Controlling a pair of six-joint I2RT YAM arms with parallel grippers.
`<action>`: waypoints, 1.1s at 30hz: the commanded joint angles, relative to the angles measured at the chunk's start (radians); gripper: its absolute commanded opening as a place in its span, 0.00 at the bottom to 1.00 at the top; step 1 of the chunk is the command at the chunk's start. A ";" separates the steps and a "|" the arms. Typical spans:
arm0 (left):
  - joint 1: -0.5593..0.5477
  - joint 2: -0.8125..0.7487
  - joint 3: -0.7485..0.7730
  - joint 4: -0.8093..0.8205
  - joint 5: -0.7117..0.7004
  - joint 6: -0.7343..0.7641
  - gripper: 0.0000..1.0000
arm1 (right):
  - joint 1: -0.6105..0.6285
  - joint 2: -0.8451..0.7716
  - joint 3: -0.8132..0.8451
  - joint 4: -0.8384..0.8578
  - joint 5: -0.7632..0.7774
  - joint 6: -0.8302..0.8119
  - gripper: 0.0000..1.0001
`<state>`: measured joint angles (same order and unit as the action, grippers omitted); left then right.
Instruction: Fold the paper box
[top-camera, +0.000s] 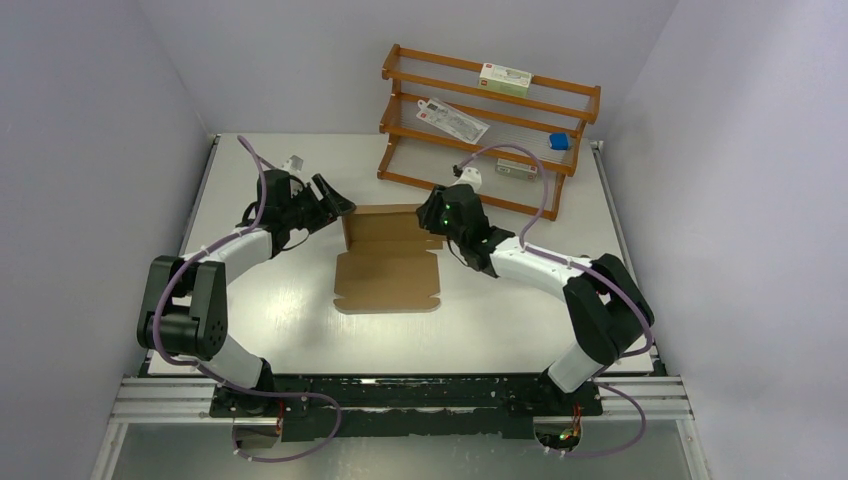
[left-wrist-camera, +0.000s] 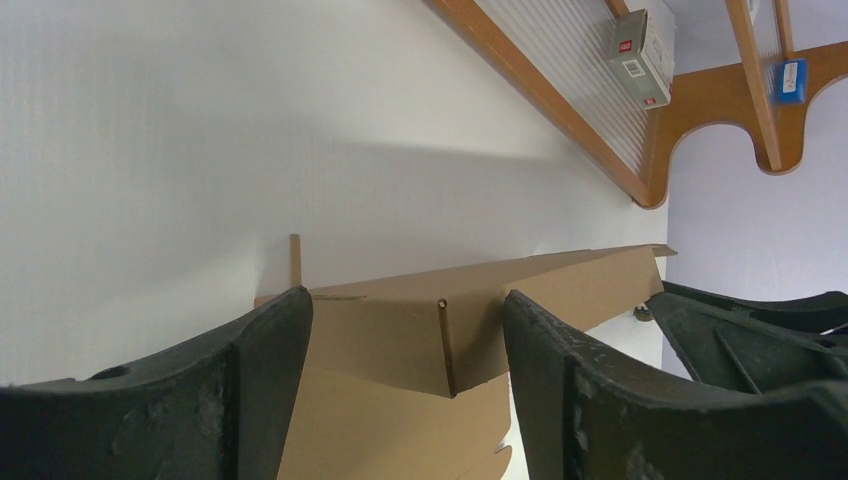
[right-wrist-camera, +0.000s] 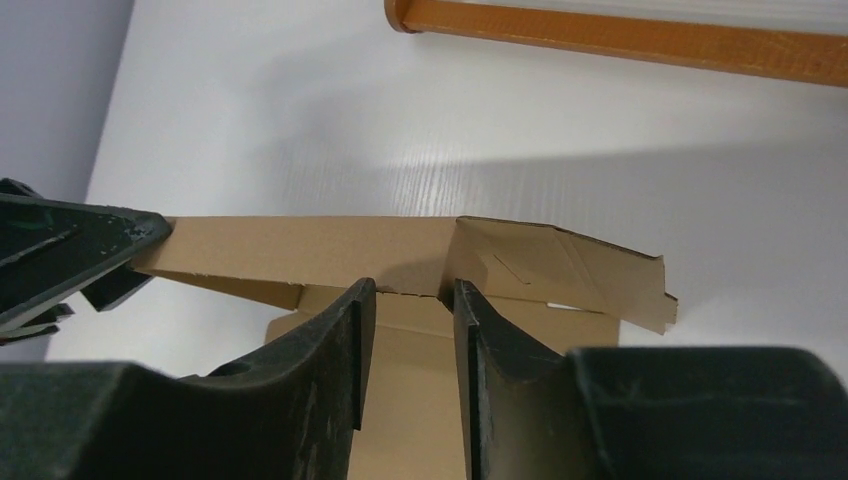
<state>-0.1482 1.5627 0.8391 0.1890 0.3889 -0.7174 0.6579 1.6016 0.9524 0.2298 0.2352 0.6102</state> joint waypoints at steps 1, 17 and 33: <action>-0.013 0.009 -0.005 -0.014 0.031 0.025 0.74 | -0.035 -0.003 -0.046 0.089 -0.093 0.079 0.35; -0.013 -0.021 0.003 -0.057 -0.026 0.052 0.78 | -0.142 -0.166 -0.168 0.172 -0.258 -0.038 0.52; -0.013 -0.015 0.022 -0.055 -0.012 0.054 0.83 | -0.324 -0.111 -0.386 0.504 -0.463 -0.384 0.57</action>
<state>-0.1524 1.5558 0.8391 0.1696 0.3779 -0.6868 0.3439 1.4181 0.5549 0.6102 -0.1116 0.3065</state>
